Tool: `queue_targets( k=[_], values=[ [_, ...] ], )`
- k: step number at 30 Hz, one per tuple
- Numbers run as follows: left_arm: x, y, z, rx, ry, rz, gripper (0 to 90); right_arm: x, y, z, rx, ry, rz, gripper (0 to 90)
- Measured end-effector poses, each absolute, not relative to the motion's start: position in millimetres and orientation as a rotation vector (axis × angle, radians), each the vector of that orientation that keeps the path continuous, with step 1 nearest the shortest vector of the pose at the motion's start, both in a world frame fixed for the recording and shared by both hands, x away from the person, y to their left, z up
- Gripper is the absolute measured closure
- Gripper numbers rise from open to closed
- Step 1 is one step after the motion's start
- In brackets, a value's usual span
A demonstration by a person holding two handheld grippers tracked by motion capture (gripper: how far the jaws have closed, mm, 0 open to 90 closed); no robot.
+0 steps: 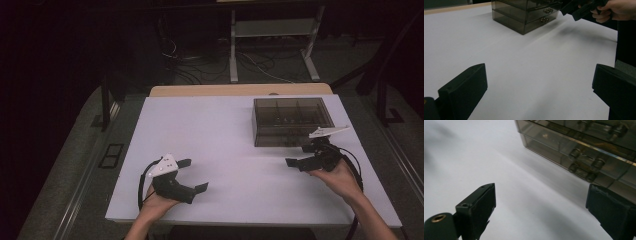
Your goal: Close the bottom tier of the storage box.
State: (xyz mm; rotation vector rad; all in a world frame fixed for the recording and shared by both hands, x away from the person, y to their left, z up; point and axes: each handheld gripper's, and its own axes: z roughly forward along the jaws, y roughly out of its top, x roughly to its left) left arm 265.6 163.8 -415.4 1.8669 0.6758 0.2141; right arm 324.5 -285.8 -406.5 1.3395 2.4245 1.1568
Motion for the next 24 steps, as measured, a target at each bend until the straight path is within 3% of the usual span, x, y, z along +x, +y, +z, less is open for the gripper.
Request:
queue_targets(
  k=[11, 13, 24],
  values=[
    [267, 166, -416, 1.866, 0.683, 0.213, 0.0, 307, -286, -401, 1.376, 2.376, 1.263, 8.3],
    [266, 165, -416, 1.863, 0.686, 0.209, 0.0, 303, -286, -402, 1.382, 2.373, 1.258, 0.6],
    [267, 165, -416, 1.872, 0.682, 0.206, 0.0, 285, -285, -406, 1.368, 2.349, 1.286, 0.0]
  ],
)
